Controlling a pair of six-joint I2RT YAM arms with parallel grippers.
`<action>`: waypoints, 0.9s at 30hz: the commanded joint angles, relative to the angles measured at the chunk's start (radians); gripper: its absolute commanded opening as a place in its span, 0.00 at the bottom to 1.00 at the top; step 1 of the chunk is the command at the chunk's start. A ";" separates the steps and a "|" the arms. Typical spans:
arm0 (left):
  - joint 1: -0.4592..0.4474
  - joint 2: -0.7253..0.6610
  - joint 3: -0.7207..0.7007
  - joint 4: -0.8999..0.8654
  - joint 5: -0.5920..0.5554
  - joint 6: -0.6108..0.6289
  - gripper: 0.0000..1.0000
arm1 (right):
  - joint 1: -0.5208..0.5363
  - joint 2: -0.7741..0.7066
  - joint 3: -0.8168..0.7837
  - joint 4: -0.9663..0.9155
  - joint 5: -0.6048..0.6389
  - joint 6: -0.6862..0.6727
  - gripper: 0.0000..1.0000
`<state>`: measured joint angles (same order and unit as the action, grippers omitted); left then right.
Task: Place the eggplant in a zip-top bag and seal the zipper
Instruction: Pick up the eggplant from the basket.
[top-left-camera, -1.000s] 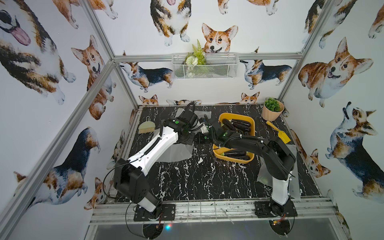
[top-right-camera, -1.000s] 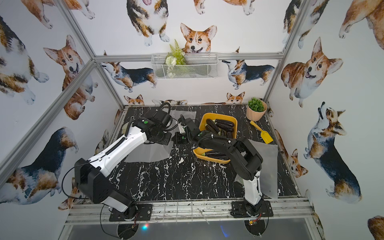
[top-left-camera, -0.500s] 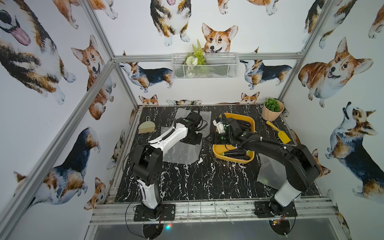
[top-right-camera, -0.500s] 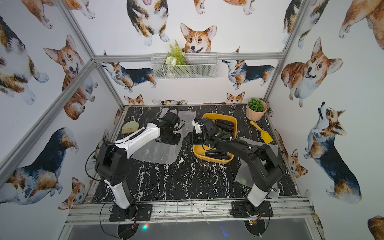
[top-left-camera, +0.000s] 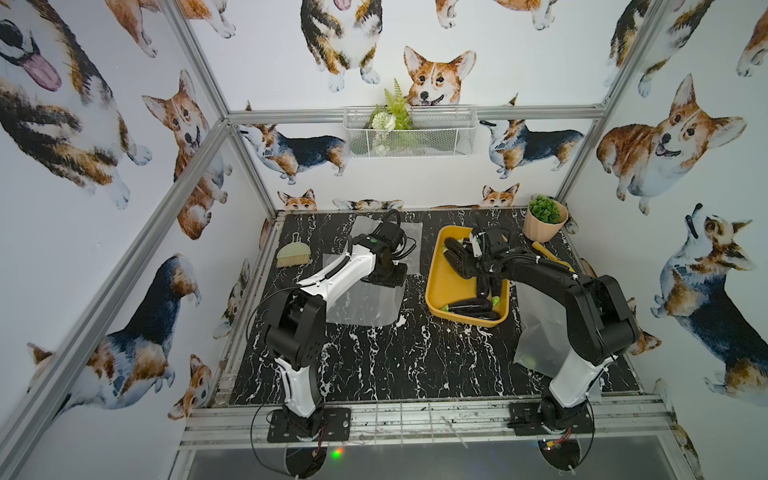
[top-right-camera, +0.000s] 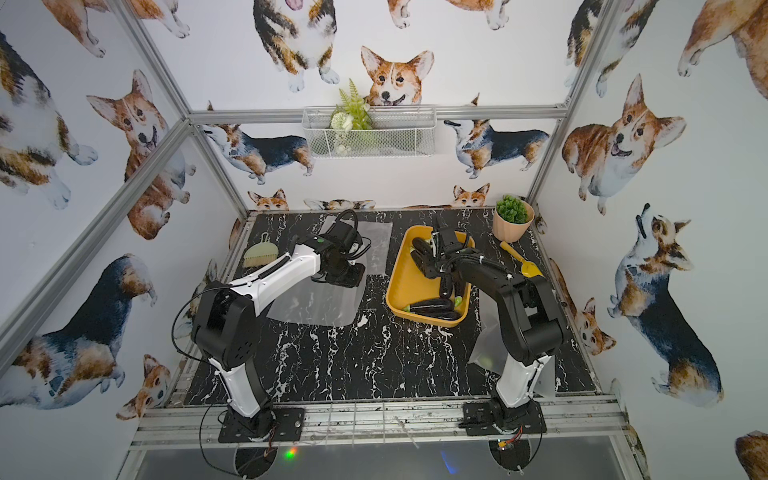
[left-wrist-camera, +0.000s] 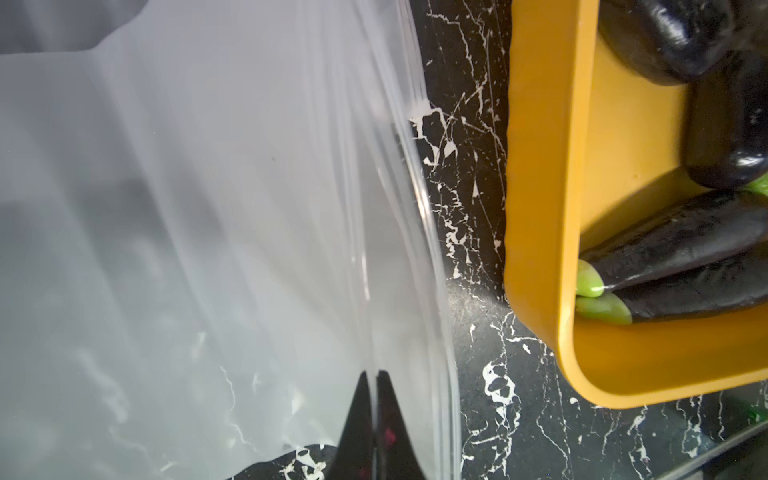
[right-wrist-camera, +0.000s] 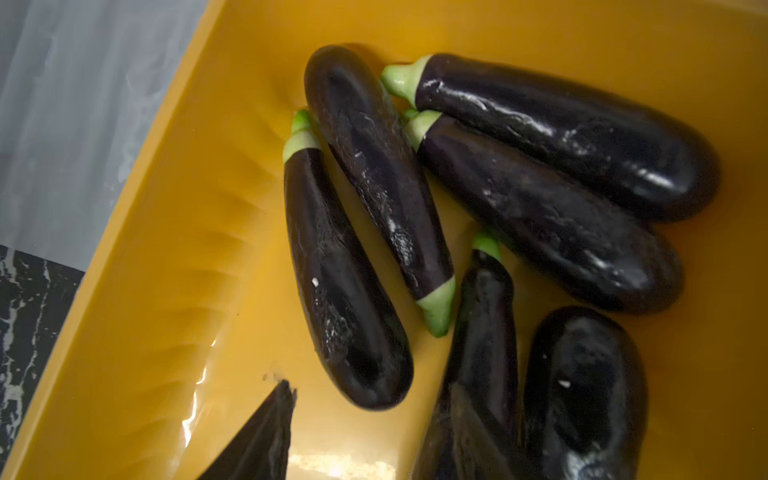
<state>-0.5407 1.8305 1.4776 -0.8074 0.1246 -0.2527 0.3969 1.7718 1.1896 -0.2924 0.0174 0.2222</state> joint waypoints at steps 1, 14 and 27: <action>0.002 -0.016 -0.008 0.005 0.009 0.012 0.00 | -0.001 0.044 0.035 -0.011 -0.006 -0.083 0.62; 0.008 -0.053 -0.036 0.003 0.077 0.042 0.00 | 0.019 0.220 0.153 -0.062 -0.050 -0.106 0.47; 0.038 -0.060 -0.075 0.041 0.095 0.074 0.00 | 0.197 -0.306 -0.004 -0.211 -0.282 0.047 0.31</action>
<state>-0.5041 1.7756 1.4059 -0.7940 0.2111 -0.1936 0.5358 1.5711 1.2610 -0.4660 -0.0868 0.1680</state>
